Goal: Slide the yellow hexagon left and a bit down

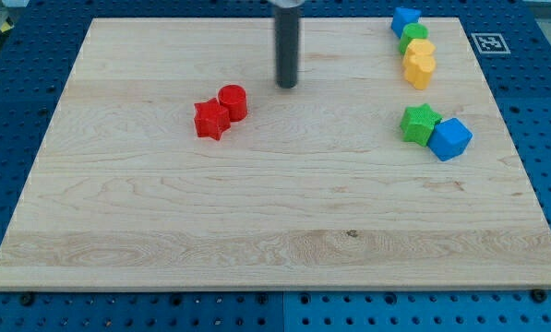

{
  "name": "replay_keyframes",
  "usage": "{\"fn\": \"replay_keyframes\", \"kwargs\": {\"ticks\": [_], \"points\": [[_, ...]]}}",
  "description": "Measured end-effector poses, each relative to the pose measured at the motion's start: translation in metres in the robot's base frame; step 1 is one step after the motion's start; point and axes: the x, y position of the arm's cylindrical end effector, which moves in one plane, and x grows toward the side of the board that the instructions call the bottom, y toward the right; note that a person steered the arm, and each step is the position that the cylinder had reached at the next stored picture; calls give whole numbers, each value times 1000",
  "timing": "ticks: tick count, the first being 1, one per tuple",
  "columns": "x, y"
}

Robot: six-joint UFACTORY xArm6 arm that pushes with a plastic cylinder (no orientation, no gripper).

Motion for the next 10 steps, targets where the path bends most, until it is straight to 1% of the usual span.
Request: {"fn": "replay_keyframes", "kwargs": {"ticks": [1,3,4,5,6,7,9,10], "points": [[-3,63],[31,178],[33,263],[5,296],[-36,268],[-37,253],[-37,167],[-37,144]]}}
